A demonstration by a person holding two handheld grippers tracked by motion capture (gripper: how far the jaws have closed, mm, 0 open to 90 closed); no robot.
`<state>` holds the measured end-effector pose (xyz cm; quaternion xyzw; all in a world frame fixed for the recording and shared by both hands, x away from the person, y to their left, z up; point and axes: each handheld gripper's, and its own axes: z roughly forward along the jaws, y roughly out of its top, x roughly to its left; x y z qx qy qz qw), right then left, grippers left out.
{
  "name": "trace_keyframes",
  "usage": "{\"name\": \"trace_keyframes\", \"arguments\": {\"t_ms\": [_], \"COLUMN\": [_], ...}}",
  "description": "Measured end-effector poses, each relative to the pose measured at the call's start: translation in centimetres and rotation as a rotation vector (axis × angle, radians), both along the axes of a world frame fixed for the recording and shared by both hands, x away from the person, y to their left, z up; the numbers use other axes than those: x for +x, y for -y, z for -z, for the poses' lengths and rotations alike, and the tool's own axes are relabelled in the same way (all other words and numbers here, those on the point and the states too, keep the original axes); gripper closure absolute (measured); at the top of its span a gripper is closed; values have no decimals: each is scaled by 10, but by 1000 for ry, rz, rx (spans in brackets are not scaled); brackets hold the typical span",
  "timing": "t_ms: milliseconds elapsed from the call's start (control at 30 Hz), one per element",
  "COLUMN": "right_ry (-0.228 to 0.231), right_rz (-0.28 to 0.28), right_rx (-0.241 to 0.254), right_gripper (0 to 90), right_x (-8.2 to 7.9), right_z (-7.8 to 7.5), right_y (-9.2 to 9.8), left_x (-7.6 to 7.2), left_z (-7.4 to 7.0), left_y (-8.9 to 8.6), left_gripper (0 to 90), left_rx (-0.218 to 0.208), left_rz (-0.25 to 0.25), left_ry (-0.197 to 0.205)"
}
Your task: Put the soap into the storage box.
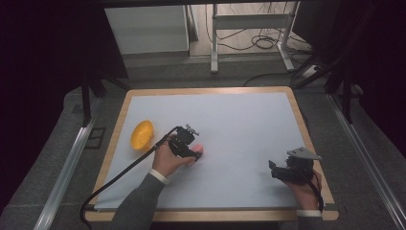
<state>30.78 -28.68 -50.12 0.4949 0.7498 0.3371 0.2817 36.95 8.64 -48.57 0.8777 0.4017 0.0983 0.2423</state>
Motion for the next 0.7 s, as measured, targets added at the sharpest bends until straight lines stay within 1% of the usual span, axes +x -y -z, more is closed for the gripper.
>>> {"name": "trace_keyframes", "arguments": {"t_ms": [33, 100, 233, 400, 433, 533, 633, 700], "right_ry": [3, 3, 2, 3, 3, 4, 3, 3], "right_rz": [1, 1, 1, 1, 1, 2, 3, 3], "right_rx": [0, 1, 0, -1, -2, -1, -2, -2], "right_gripper": [75, 75, 75, 75, 75, 75, 75, 74], "right_x": [0, 0, 0, 0, 0, 0, 0, 0], "right_z": [0, -1, -1, 0, 0, 0, 0, 0], "right_y": [0, 0, 0, 0, 0, 0, 1, 1], "left_x": [0, 1, 3, 3, 3, 2, 2, 2], "left_z": [1, 3, 8, 11, 12, 13, 15, 16], "left_y": [1, 2, 4, 6, 6, 6, 7, 8], "left_gripper": [360, 375, 405, 436, 466, 488, 517, 563], "left_rx": [0, 5, 16, 14, 18, 26, 26, 19], "left_rz": [-1, 7, 5, -2, -1, 2, 0, 8], "left_ry": [-3, -14, -34, -37, -38, -41, -44, -49]}}
